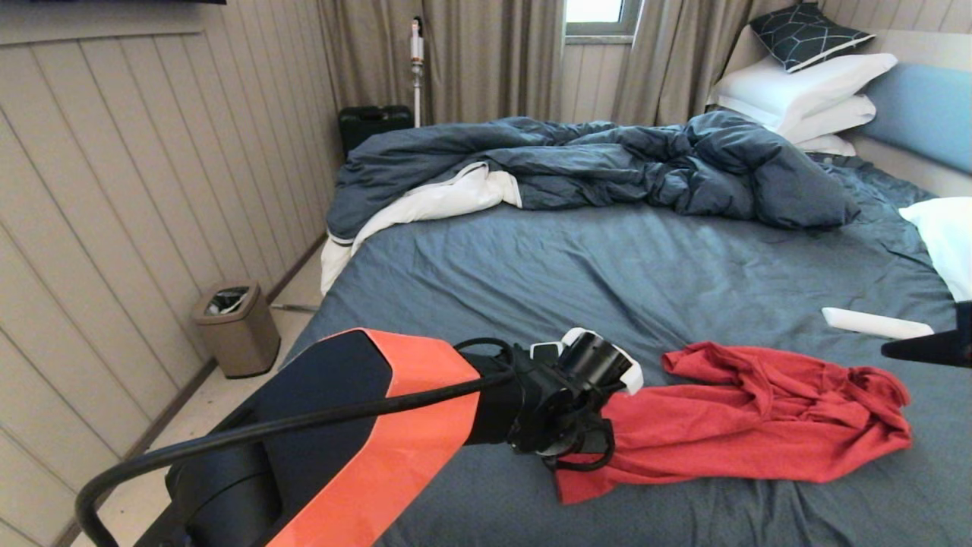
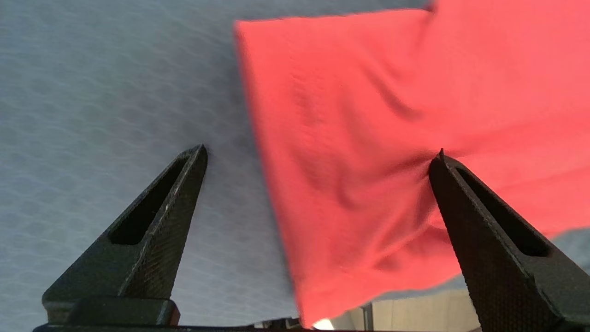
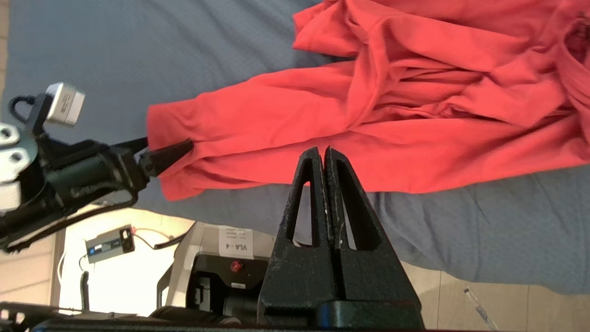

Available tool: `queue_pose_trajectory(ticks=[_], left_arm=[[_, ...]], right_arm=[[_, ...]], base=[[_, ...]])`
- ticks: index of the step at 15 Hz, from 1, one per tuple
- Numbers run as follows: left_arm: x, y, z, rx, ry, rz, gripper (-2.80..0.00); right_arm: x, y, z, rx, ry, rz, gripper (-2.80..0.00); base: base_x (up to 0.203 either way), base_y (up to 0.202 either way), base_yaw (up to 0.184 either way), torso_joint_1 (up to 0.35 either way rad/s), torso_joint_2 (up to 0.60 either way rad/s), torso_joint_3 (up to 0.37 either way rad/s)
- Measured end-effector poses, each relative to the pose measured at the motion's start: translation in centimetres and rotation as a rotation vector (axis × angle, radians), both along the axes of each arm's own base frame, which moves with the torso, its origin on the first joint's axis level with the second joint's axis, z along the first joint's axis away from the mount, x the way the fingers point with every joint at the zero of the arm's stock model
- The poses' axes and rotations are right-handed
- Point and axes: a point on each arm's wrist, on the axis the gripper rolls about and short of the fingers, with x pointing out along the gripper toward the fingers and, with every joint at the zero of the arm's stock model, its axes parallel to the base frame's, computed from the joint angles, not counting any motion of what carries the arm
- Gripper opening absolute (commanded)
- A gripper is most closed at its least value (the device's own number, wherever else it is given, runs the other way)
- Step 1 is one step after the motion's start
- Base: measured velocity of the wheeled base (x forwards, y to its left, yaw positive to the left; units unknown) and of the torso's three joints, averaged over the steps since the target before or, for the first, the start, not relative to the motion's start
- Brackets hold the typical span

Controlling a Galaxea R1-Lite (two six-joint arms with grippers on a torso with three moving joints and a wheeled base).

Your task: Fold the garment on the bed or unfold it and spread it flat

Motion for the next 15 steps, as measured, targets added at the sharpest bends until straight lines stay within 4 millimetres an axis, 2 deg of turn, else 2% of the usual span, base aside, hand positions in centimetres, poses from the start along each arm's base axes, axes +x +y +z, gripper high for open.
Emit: queue_pose_trajectory(ticks=[4, 5, 8, 15], left_arm=[[-0.6, -0.4, -0.1, 0.006, 0.005, -0.02, 0.0], [-0.9, -0.6, -0.1, 0.007, 0.006, -0.029, -2.8], [-2.1, -1.3, -0.1, 0.01, 0.004, -0.061, -2.8], [-2.5, -1.4, 0.1, -0.002, 0.021, -0.079, -2.8]], right_arm=[[0.1, -0.1, -0.1, 0.003, 0.004, 0.0, -2.8], [0.1, -0.1, -0.1, 0.003, 0.004, 0.0, -2.8], [0.3, -0.2, -0.2, 0.001, 0.003, -0.001, -2.8], [0.4, -0.3, -0.2, -0.001, 0.001, -0.001, -2.8]], base=[[0.0, 0.0, 0.0, 0.0, 0.0, 0.0], [0.0, 0.0, 0.0, 0.0, 0.0, 0.0], [0.0, 0.0, 0.0, 0.0, 0.0, 0.0], [0.0, 0.0, 0.0, 0.0, 0.0, 0.0]])
